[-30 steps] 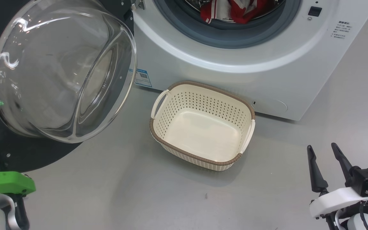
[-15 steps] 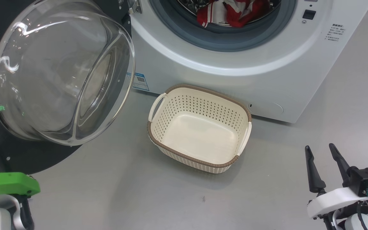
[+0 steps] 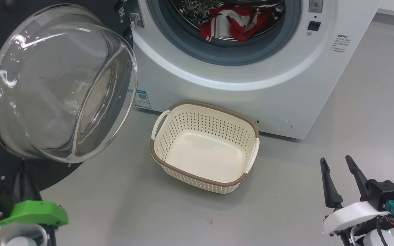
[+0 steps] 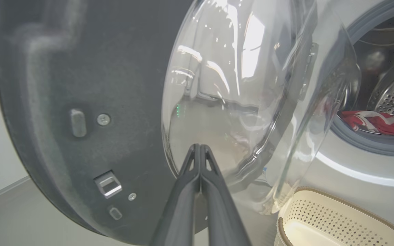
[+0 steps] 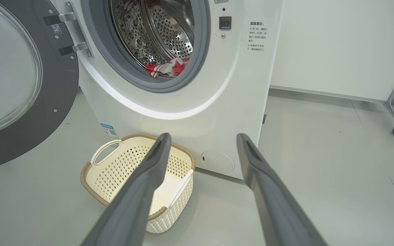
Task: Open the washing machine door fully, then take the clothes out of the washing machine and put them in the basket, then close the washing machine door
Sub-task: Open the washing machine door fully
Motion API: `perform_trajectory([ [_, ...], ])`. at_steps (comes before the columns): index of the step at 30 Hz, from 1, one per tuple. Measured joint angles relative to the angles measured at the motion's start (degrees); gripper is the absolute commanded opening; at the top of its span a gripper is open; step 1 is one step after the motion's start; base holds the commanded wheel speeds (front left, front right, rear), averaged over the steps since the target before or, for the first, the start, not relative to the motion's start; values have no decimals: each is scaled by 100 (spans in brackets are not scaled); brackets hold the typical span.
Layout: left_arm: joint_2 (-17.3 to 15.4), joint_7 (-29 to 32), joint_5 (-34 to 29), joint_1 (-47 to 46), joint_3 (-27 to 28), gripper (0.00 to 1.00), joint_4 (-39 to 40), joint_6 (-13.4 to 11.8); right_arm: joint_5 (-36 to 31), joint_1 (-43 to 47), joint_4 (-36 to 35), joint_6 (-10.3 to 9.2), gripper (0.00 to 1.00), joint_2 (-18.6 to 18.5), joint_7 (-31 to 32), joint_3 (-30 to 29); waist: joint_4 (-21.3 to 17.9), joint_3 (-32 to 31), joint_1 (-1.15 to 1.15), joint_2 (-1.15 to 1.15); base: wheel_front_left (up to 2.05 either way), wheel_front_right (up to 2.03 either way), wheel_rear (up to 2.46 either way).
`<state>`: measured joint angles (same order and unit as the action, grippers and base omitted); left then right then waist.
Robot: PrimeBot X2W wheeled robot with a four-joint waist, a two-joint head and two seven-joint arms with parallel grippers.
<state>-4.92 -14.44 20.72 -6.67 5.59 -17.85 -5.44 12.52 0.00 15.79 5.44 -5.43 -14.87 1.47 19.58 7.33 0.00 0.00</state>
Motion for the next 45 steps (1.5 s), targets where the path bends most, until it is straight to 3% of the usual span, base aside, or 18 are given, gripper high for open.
perform_trajectory([
  [12, 132, 0, -187, 532, -667, 0, 221, 298, 0, 58, 70, 3, 100, 96, 0, 36, -289, -217, 0, 0, 0, 0, 0],
  [14, 159, 0, -211, 600, -764, 42, 258, 341, 0, 70, 91, 4, 100, 99, 0, 45, -353, -256, 0, 0, 0, 0, 0],
  [15, 169, 0, -211, 632, -787, 65, 281, 348, 0, 77, 93, 4, 100, 105, 0, 46, -387, -274, 0, 0, 0, 0, 0],
  [16, 172, 0, -212, 655, -813, 96, 302, 349, 0, 84, 96, 4, 100, 112, 0, 47, -422, -292, 0, 0, 0, 0, 0],
  [17, 172, 0, -221, 669, -855, 100, 324, 350, 0, 94, 96, 4, 100, 120, 0, 48, -456, -310, 0, 0, 0, 0, 0],
  [45, 188, 100, -310, 835, -1535, 100, 571, 525, 0, 242, -115, 4, 100, 226, 0, 204, -1670, -546, 0, 0, 0, 0, 0],
])
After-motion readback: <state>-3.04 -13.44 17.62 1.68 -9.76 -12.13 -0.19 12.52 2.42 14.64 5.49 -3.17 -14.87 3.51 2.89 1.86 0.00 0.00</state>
